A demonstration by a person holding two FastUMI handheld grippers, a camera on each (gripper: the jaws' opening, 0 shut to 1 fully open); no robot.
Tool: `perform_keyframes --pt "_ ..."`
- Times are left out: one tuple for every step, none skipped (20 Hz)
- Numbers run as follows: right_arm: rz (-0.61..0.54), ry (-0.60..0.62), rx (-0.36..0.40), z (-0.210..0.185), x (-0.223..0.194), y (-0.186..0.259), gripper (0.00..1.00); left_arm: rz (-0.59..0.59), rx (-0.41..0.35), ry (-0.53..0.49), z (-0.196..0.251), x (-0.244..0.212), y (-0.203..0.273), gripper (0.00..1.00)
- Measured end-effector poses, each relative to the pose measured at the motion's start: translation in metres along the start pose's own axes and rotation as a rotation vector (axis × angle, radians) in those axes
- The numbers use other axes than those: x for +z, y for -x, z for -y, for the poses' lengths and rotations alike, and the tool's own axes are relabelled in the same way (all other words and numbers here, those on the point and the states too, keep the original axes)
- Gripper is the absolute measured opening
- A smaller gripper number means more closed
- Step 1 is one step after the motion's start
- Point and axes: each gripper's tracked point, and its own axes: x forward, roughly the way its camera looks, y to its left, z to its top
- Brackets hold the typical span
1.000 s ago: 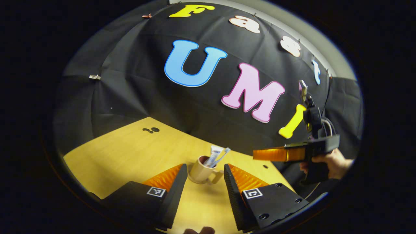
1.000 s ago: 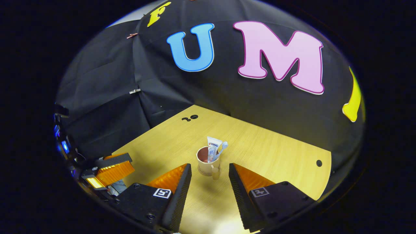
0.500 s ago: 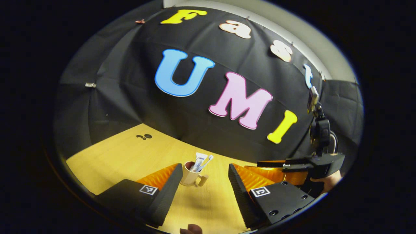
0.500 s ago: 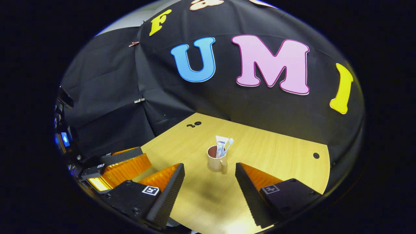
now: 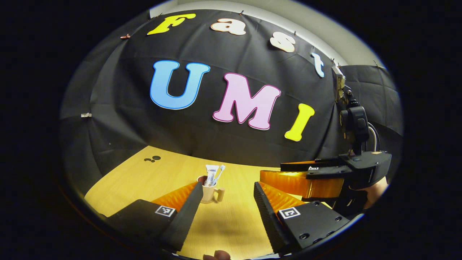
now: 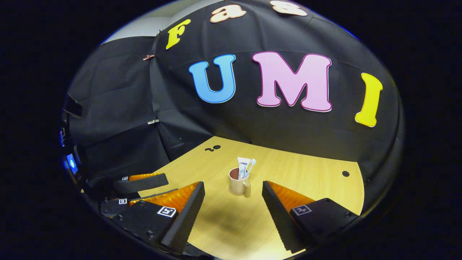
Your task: Put the toothbrush and toothpaste on the desktop into the cup, then pick up the cup and place it on the coaster on the desktop.
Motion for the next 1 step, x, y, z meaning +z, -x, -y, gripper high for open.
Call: perform_keyframes --pt "-0.002 -0.001 -0.004 0.0010 0.0002 0.0012 0.98 -0.001 -0.002 -0.005 -0.0001 0.0012 -0.0005 0.89"
